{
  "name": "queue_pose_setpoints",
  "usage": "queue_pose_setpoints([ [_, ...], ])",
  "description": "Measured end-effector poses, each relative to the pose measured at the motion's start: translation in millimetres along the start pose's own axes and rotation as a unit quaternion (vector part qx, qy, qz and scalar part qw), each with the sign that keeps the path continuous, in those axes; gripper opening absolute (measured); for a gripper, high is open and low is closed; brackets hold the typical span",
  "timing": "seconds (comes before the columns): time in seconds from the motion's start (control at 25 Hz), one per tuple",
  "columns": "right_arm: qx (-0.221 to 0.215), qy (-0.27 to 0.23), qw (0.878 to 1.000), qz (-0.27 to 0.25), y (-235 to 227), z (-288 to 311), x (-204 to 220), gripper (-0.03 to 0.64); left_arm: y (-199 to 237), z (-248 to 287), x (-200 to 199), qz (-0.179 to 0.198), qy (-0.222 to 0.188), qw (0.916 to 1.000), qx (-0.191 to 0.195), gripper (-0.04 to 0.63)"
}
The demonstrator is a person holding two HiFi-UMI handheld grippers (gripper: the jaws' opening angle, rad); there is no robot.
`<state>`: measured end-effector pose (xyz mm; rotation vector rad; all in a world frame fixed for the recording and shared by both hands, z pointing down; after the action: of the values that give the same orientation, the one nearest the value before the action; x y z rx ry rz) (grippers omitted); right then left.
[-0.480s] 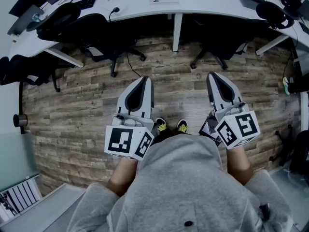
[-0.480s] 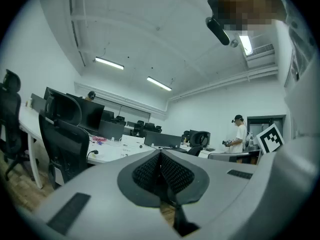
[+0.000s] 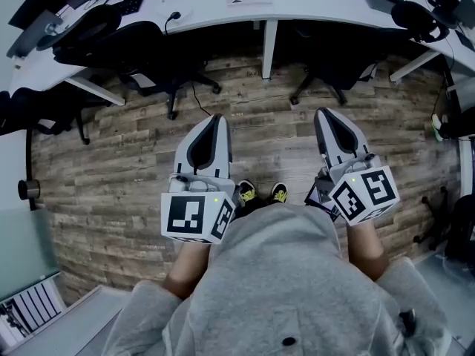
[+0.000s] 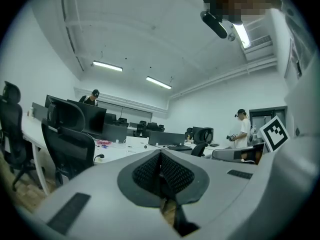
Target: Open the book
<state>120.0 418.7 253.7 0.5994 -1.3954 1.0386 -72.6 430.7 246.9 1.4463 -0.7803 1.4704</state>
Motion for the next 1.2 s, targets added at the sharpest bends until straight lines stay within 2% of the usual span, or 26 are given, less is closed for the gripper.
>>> queue_pose_setpoints([
  [1.2,-0.004,-0.007,1.000,-0.026,58,25,-1,0.026,45,-16,-12,0.004,-0.004,0.9995,0.031,0.009],
])
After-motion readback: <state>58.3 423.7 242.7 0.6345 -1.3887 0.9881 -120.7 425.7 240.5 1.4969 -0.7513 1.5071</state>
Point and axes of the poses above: the fingertips, and each gripper's own axes: z forward along the fingers, y to its left, x out of its underside, the point moved 2 cm from there along -z, backward along the fingers
